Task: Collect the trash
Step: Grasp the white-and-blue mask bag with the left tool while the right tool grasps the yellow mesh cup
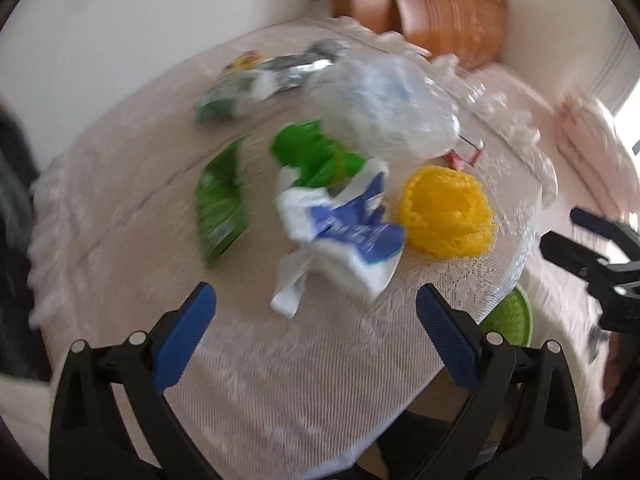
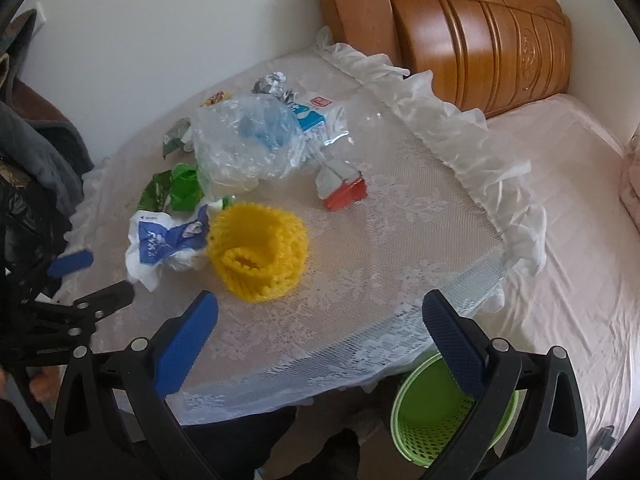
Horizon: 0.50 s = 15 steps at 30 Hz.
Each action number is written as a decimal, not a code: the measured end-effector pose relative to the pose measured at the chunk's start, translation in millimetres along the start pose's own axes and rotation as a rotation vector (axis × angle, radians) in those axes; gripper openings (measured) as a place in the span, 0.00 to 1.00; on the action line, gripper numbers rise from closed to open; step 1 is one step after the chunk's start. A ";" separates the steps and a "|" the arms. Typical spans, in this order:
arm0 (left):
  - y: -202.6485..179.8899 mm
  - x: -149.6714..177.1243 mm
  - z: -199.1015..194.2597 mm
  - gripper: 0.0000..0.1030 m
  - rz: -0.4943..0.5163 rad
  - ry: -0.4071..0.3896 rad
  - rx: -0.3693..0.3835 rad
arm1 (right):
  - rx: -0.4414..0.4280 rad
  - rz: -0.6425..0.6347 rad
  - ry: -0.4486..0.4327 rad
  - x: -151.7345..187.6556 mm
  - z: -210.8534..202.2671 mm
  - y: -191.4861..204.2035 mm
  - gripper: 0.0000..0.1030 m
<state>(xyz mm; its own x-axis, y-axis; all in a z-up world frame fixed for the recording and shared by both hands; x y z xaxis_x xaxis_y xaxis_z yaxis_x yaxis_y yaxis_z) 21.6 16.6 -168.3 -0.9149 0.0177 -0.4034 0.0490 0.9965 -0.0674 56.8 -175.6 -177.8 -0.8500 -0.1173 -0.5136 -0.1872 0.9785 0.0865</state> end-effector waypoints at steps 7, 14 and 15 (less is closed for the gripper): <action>-21.2 -18.8 36.0 0.93 0.158 0.048 0.043 | 0.077 0.098 -0.021 -0.3 -14.2 -22.6 0.98; -27.8 -21.3 51.1 0.75 0.262 0.073 0.109 | 0.148 0.200 0.006 14.4 -16.8 -35.7 0.98; -26.3 -21.3 55.3 0.73 0.253 0.089 0.115 | 0.155 0.210 0.010 15.9 -16.5 -36.2 0.98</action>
Point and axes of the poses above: each gripper's, at about its wrist camera, not at the fingertips, and z roughly the way its jaws point, y to its left, x to its underside, the point moved 8 cm from there along z, roughly the way its jaws point, and after that the axes turned 8 degrees about -z, right-handed, at the moved point
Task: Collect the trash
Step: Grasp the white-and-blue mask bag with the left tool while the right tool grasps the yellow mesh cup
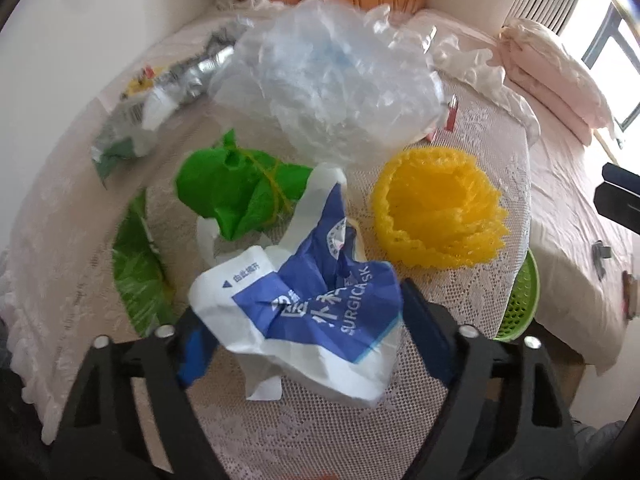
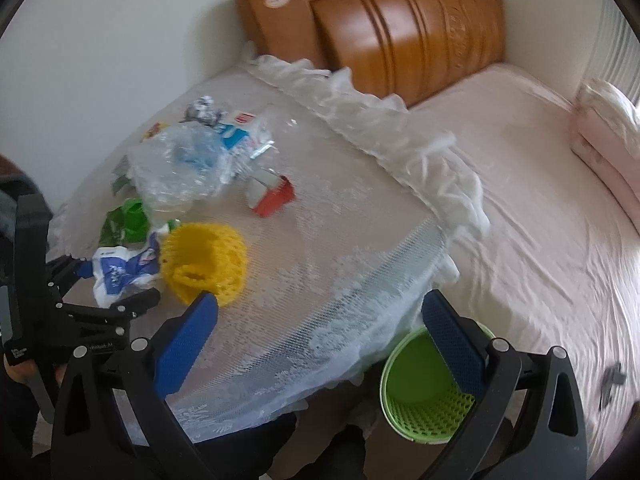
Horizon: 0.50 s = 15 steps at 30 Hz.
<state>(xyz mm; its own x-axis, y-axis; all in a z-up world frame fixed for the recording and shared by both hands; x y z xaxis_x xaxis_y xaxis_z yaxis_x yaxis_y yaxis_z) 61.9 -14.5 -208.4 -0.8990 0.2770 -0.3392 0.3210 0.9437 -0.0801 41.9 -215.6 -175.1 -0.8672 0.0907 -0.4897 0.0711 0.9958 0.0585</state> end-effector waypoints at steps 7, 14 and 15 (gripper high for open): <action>12.9 -3.0 -7.3 0.58 -0.009 -0.049 -0.021 | -0.010 0.016 0.013 -0.2 10.1 9.1 0.98; 18.6 2.0 -29.2 0.56 -0.052 -0.077 -0.004 | -0.121 -0.079 0.019 -14.0 32.5 53.1 0.98; 20.6 3.3 -34.6 0.55 -0.068 -0.089 -0.001 | -0.133 -0.099 0.022 -15.3 36.8 60.1 0.98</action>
Point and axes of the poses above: each gripper's, at about its wrist camera, not at the fingertips, and z roughly the way its jaws point, y to its left, x to its underside, the point moved 8 cm from there along z, roughly the way its jaws point, and after that the axes turned 8 degrees about -z, right-handed, at the moved point
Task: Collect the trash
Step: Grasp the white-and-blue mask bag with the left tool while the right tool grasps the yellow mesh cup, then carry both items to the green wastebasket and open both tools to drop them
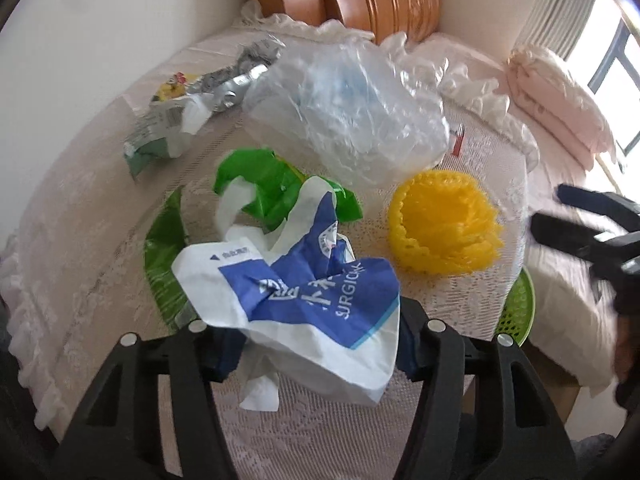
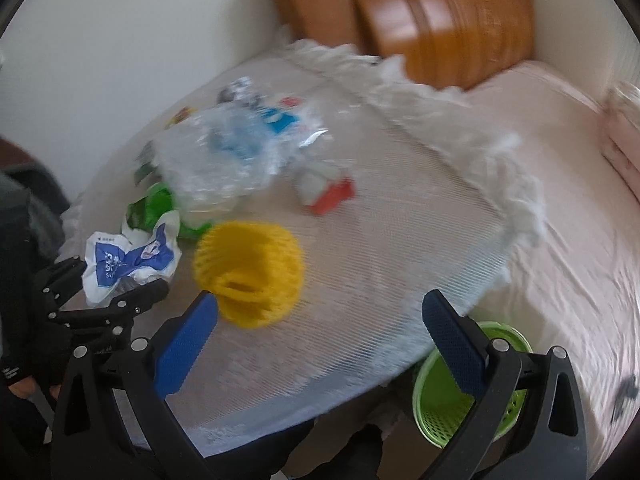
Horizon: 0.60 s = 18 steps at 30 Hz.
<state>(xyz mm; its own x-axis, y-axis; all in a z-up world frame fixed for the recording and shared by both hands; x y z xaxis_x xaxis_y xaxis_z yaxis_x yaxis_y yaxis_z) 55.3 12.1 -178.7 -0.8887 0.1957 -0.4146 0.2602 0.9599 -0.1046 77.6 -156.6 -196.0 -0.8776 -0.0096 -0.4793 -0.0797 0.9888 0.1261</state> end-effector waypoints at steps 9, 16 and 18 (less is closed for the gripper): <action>21.5 10.7 -34.4 0.55 -0.080 -0.070 -0.053 | 0.003 -0.169 0.053 -9.4 50.0 39.4 0.98; 31.2 19.1 -52.4 0.55 -0.121 -0.104 -0.087 | 0.022 -0.205 0.070 -7.0 69.8 44.8 0.85; 30.9 20.8 -56.1 0.55 -0.123 -0.109 -0.096 | 0.005 -0.189 0.071 -6.1 68.7 42.9 0.70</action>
Point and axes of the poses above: each gripper's, at about its wrist camera, not at the fingertips, and z roughly the way its jaws point, y to its left, x to its underside, the point moved 8 cm from there along z, roughly the way its jaws point, and after that the axes turned 8 degrees about -z, right-handed, at the moved point
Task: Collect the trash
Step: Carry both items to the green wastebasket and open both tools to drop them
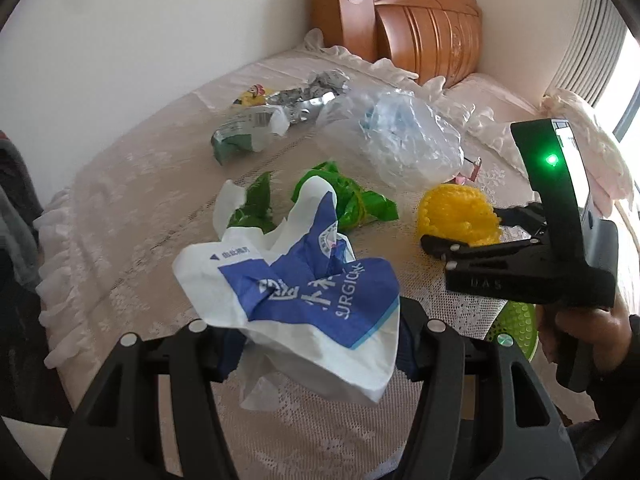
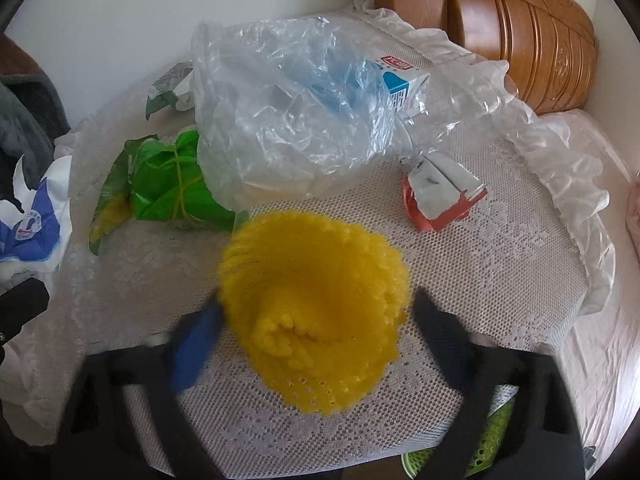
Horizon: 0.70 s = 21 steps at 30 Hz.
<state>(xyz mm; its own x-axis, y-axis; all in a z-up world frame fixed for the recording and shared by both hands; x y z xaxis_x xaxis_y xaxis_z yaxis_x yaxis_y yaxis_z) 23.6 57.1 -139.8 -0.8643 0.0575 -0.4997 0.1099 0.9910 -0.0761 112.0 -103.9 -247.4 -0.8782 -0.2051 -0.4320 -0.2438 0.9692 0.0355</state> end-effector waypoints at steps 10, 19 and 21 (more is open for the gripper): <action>-51.2 -1.5 -13.1 0.56 0.123 -0.011 0.065 | -0.049 0.125 -0.113 27.5 -71.9 -35.4 0.54; -176.9 16.2 -14.0 0.56 0.356 0.035 0.259 | 0.136 0.372 -0.108 139.6 -136.9 -148.1 0.56; -212.8 25.9 -10.9 0.56 0.421 0.047 0.304 | 0.161 0.425 -0.082 169.8 -131.6 -171.9 0.56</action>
<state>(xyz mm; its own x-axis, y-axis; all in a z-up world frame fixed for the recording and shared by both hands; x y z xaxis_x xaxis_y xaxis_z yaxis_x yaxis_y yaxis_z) -27.5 -150.9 -127.2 -0.7353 0.4556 -0.5018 0.5838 0.8018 -0.1274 -49.4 -323.3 -208.2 -0.8492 0.2207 -0.4797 0.2037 0.9751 0.0879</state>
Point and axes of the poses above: each gripper's, at about its wrist camera, not at the fingertips, and z roughly the way its jaws point, y to its left, x to its underside, the point moved 8 cm from there along z, roughly the way its jaws point, and after that the axes turned 8 degrees about -z, right-handed, at the moved point
